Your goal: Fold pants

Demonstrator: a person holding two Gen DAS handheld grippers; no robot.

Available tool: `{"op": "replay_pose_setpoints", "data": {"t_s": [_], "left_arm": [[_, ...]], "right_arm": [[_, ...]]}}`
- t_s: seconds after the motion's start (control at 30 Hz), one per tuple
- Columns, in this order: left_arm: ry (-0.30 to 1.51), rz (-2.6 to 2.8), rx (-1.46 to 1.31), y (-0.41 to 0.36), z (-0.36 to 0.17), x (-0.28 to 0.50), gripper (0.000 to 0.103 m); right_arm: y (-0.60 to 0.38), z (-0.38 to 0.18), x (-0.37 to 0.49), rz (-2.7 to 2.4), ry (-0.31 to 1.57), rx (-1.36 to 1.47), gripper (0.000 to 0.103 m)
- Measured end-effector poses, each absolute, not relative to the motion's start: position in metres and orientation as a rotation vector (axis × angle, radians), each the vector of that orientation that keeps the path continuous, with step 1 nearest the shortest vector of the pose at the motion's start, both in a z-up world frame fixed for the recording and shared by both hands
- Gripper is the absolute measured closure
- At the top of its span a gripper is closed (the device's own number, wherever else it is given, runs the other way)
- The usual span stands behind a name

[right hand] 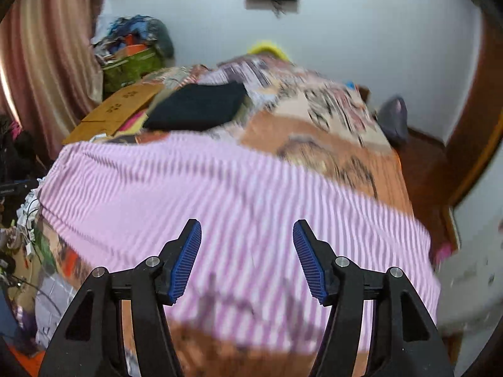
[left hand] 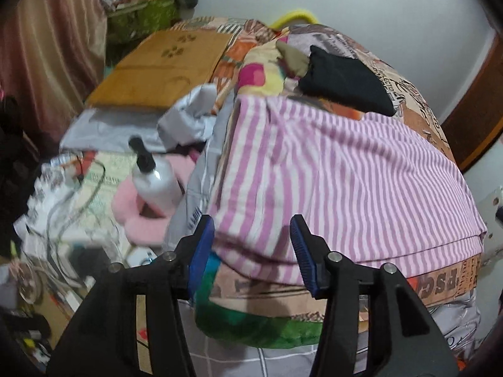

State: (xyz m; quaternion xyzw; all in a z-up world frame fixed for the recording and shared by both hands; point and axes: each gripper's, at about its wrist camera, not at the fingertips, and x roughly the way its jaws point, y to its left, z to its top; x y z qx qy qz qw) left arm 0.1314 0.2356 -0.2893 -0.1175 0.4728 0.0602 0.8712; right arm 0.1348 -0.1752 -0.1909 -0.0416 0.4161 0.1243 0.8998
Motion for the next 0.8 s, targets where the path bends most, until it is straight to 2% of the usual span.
{"op": "replay_pose_setpoints", "data": {"t_s": [0.3, 0.37, 0.43, 0.53, 0.57, 0.6, 0.63, 0.7, 0.73, 0.8], "left_arm": [[1.006, 0.166, -0.24, 0.228, -0.312, 0.134, 0.05], [0.99, 0.175, -0.23, 0.228, -0.312, 0.134, 0.055], [0.979, 0.183, -0.228, 0.229, -0.311, 0.134, 0.07], [0.97, 0.186, -0.246, 0.233, -0.311, 0.134, 0.075], [0.965, 0.189, -0.251, 0.235, -0.31, 0.133, 0.076], [0.96, 0.191, -0.255, 0.236, -0.308, 0.132, 0.077], [0.952, 0.194, -0.257, 0.237, -0.306, 0.131, 0.078], [0.935, 0.198, -0.254, 0.238, -0.301, 0.128, 0.08], [0.924, 0.2, -0.254, 0.239, -0.298, 0.127, 0.081], [0.91, 0.199, -0.254, 0.239, -0.293, 0.125, 0.082]], "right_arm": [[-0.214, -0.238, 0.11, 0.123, 0.987, -0.037, 0.046], [-0.218, -0.246, 0.113, 0.113, 1.008, -0.032, 0.046], [-0.22, -0.25, 0.115, 0.116, 1.001, -0.022, 0.046], [-0.218, -0.253, 0.118, 0.118, 0.979, -0.012, 0.046], [-0.217, -0.254, 0.117, 0.118, 0.975, -0.012, 0.049], [-0.217, -0.254, 0.117, 0.123, 0.965, -0.003, 0.059], [-0.216, -0.254, 0.117, 0.136, 0.959, 0.013, 0.065], [-0.215, -0.254, 0.118, 0.142, 0.953, 0.031, 0.087], [-0.215, -0.254, 0.12, 0.132, 0.945, 0.021, 0.092], [-0.213, -0.252, 0.119, 0.117, 0.922, 0.005, 0.095]]}}
